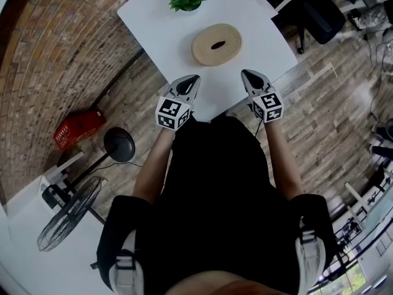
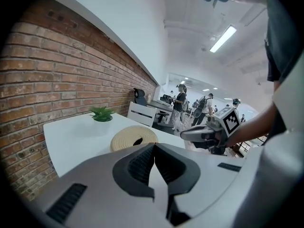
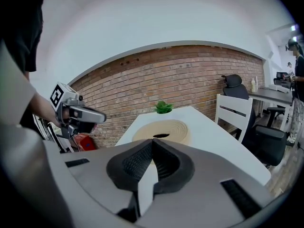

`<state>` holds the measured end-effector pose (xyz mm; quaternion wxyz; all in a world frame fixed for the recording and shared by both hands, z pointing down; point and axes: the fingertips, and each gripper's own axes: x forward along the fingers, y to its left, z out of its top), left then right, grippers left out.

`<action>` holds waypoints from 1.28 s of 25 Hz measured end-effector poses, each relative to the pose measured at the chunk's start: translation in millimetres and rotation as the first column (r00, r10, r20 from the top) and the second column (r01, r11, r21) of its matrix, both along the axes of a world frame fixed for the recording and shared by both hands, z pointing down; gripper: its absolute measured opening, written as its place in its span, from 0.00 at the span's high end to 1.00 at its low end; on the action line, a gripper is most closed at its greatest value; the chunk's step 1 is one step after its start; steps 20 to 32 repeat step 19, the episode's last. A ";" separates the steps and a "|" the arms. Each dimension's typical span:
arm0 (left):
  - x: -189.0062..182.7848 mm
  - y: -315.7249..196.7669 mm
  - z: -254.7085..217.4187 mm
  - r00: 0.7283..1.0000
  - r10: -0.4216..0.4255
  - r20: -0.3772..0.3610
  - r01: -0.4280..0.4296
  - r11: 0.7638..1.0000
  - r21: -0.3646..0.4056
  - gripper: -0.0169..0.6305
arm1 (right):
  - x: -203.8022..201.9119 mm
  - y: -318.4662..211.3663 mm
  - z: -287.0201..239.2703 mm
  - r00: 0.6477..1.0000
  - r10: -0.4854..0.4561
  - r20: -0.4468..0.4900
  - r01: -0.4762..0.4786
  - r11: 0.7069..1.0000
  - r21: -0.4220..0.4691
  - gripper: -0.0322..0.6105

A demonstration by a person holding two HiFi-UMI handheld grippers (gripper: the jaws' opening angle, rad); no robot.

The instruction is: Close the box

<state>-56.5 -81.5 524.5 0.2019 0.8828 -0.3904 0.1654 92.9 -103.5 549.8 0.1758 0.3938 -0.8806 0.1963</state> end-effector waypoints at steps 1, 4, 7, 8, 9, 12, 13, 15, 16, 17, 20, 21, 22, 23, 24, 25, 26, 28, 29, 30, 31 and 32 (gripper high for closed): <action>-0.9 0.9 -0.8 1.000 -0.007 -0.006 0.007 1.000 -0.002 0.94 | -1.1 2.1 -1.7 1.000 -0.005 0.001 0.005 1.000 -0.001 0.95; -3.8 3.2 -3.1 0.999 -0.026 -0.019 0.026 1.000 -0.008 0.94 | 2.3 7.3 1.4 1.000 -0.015 -0.009 0.015 1.000 0.005 0.95; -6.3 5.7 -4.0 0.999 -0.037 -0.022 0.037 0.999 -0.010 0.94 | 2.7 11.2 1.9 1.000 -0.023 -0.012 0.023 1.000 0.008 0.95; -6.9 6.3 -4.5 0.999 -0.041 -0.024 0.041 0.999 -0.010 0.94 | 2.7 11.8 1.0 1.000 -0.023 -0.012 0.023 1.000 0.010 0.95; -7.4 6.5 -5.2 0.999 -0.045 -0.026 0.045 0.999 -0.010 0.94 | 2.8 11.7 -0.8 1.000 -0.022 -0.011 0.022 1.000 0.012 0.95; -7.6 7.5 -7.4 0.998 -0.054 -0.026 0.054 0.999 -0.008 0.94 | 5.5 12.1 -3.1 1.000 -0.017 -0.005 0.017 1.000 0.013 0.95; -7.5 8.0 -8.0 0.998 -0.056 -0.025 0.056 0.998 -0.007 0.94 | 6.8 12.7 -2.2 1.000 -0.017 -0.005 0.017 1.000 0.012 0.95; -7.1 9.3 -8.8 0.998 -0.058 -0.023 0.057 0.998 -0.003 0.94 | 8.7 14.3 -0.7 1.000 -0.018 -0.005 0.018 1.000 0.013 0.95; -6.8 10.1 -9.1 0.998 -0.058 -0.022 0.058 0.998 -0.002 0.94 | 9.5 15.1 -0.7 1.000 -0.017 -0.006 0.018 1.000 0.014 0.95; -6.5 11.1 -9.3 0.998 -0.059 -0.022 0.059 0.998 -0.002 0.94 | 10.2 16.0 -0.8 1.000 -0.017 -0.007 0.017 1.000 0.014 0.95; -6.0 13.2 -9.4 0.998 -0.062 -0.022 0.062 0.998 -0.003 0.94 | 11.4 18.0 -1.8 1.000 -0.016 -0.009 0.016 1.000 0.014 0.95; -6.0 13.2 -9.4 0.998 -0.062 -0.022 0.062 0.998 -0.003 0.94 | 11.4 18.0 -1.8 1.000 -0.016 -0.009 0.016 1.000 0.014 0.95; -6.0 13.2 -9.4 0.998 -0.062 -0.022 0.062 0.998 -0.003 0.94 | 11.4 18.0 -1.8 1.000 -0.016 -0.009 0.016 1.000 0.014 0.95; -6.0 13.2 -9.4 0.998 -0.062 -0.022 0.062 0.998 -0.003 0.94 | 11.4 18.0 -1.8 1.000 -0.016 -0.009 0.016 1.000 0.014 0.95; -6.0 13.2 -9.4 0.998 -0.062 -0.022 0.062 0.998 -0.003 0.94 | 11.4 18.0 -1.8 1.000 -0.016 -0.009 0.016 1.000 0.014 0.95; -6.0 13.2 -9.4 0.998 -0.062 -0.022 0.062 0.998 -0.003 0.94 | 11.4 18.0 -1.8 1.000 -0.016 -0.009 0.016 1.000 0.014 0.95; -6.0 13.2 -9.4 0.998 -0.062 -0.022 0.062 0.998 -0.003 0.94 | 11.4 18.0 -1.8 1.000 -0.016 -0.009 0.016 1.000 0.014 0.95; -6.0 13.2 -9.4 0.998 -0.062 -0.022 0.062 0.998 -0.003 0.94 | 11.4 18.0 -1.8 1.000 -0.016 -0.009 0.016 1.000 0.014 0.95; -6.0 13.2 -9.4 0.998 -0.062 -0.022 0.062 0.998 -0.003 0.94 | 11.4 18.0 -1.8 1.000 -0.016 -0.009 0.016 1.000 0.014 0.95; -6.0 13.2 -9.4 0.998 -0.062 -0.022 0.062 0.998 -0.003 0.94 | 11.4 18.0 -1.8 1.000 -0.016 -0.009 0.016 1.000 0.014 0.95; -6.0 13.2 -9.4 0.998 -0.062 -0.022 0.062 0.998 -0.003 0.94 | 11.4 18.0 -1.8 1.000 -0.016 -0.009 0.016 1.000 0.014 0.95; -6.0 13.2 -9.4 0.998 -0.062 -0.022 0.062 0.998 -0.003 0.94 | 11.4 18.0 -1.8 1.000 -0.016 -0.009 0.016 1.000 0.014 0.95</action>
